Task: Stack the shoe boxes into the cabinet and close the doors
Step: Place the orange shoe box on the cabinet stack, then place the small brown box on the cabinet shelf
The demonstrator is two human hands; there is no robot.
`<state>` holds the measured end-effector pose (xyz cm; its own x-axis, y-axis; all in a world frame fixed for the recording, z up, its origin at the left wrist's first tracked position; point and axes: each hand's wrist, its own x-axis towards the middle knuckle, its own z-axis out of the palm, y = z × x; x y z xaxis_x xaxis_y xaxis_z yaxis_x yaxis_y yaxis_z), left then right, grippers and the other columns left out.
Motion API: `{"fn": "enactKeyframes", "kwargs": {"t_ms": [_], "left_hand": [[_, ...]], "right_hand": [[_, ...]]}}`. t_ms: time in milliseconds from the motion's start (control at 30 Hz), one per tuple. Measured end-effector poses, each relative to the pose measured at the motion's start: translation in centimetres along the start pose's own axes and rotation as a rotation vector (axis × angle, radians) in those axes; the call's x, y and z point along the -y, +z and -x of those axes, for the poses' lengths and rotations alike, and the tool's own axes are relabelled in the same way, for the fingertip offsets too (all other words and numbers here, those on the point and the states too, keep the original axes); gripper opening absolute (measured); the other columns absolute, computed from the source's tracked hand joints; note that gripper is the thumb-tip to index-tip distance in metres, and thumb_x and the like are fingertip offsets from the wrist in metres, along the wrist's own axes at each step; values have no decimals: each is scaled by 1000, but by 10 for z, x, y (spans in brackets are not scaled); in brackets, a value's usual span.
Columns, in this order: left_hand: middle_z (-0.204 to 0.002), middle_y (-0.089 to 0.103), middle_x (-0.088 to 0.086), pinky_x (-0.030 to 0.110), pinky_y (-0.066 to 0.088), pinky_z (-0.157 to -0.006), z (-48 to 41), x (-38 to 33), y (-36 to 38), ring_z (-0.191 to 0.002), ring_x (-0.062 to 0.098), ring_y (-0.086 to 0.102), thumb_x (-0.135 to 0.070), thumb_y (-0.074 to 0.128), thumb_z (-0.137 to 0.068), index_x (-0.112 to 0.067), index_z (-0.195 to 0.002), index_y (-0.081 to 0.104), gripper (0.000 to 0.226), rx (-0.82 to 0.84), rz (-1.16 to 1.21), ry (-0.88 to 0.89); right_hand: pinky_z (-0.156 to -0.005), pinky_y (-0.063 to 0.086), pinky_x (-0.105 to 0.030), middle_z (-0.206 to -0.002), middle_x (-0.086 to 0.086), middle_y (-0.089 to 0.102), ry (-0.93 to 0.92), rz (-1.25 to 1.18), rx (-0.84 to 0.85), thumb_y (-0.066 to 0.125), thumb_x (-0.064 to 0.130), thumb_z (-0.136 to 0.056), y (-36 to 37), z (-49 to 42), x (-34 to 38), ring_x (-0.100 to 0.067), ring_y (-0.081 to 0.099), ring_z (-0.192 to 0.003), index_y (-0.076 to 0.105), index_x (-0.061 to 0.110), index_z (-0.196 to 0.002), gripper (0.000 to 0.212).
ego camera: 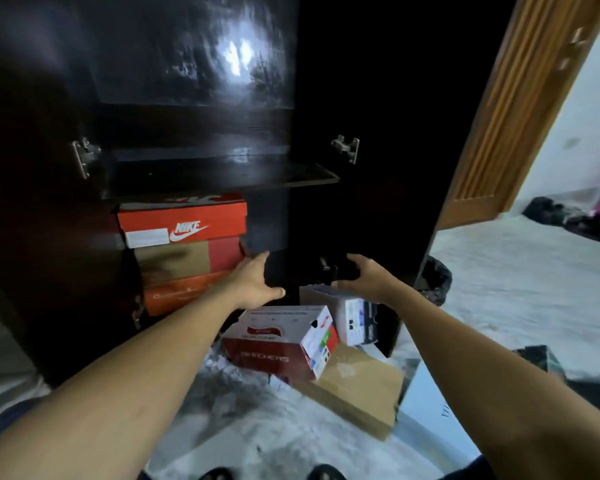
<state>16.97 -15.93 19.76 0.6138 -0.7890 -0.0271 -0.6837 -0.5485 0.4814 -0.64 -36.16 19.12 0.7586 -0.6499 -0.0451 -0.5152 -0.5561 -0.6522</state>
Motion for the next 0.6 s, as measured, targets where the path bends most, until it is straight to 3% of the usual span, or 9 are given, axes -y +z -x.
{"fn": "enactKeyframes", "kwargs": {"t_ms": [100,200,267,400,500,600], "left_hand": [[-160,31,7,41,37,-114,5,-26,27,-144,28,36,-53,73,-79,-21,-158,17,102,46,-73,72],[-151,45,3,42,47,-103,8,-47,63,-133,27,49,-55,68,-80,-24,-152,31,86,40,13,80],[-137,57,2,40,52,-93,11,-53,96,-117,25,59,-53,66,-82,-25,-140,45,68,84,55,81],[-116,67,3,36,56,-85,24,-37,175,-97,22,65,-50,68,-80,-23,-118,57,48,244,139,-27],[-115,70,-1,32,56,-86,36,-7,226,-102,21,67,-55,69,-74,-28,-112,62,47,333,190,-175],[-133,61,5,29,50,-90,42,26,263,-118,23,60,-49,73,-79,-20,-135,53,67,331,275,-298]], "right_hand": [[-105,43,-33,-155,-11,39,55,1,-10,77,40,-83,6,32,-24,-28,44,-138,25,13,-156,94],[-99,48,-34,-146,-10,50,134,-35,-25,77,37,-84,19,57,-50,-25,55,-125,30,13,-154,88],[-94,46,-29,-139,-9,56,193,-90,-29,77,31,-85,32,75,-74,-23,58,-118,35,12,-151,80],[-99,41,-26,-141,-9,54,364,-100,-61,76,37,-85,83,113,-141,-24,53,-129,40,14,-148,77],[-95,45,-26,-132,-9,62,448,-144,-123,75,38,-85,131,139,-186,-21,60,-118,49,14,-140,66],[-95,47,-32,-130,-7,62,490,-199,-176,75,40,-84,171,152,-216,-22,60,-114,51,15,-137,64]]}}
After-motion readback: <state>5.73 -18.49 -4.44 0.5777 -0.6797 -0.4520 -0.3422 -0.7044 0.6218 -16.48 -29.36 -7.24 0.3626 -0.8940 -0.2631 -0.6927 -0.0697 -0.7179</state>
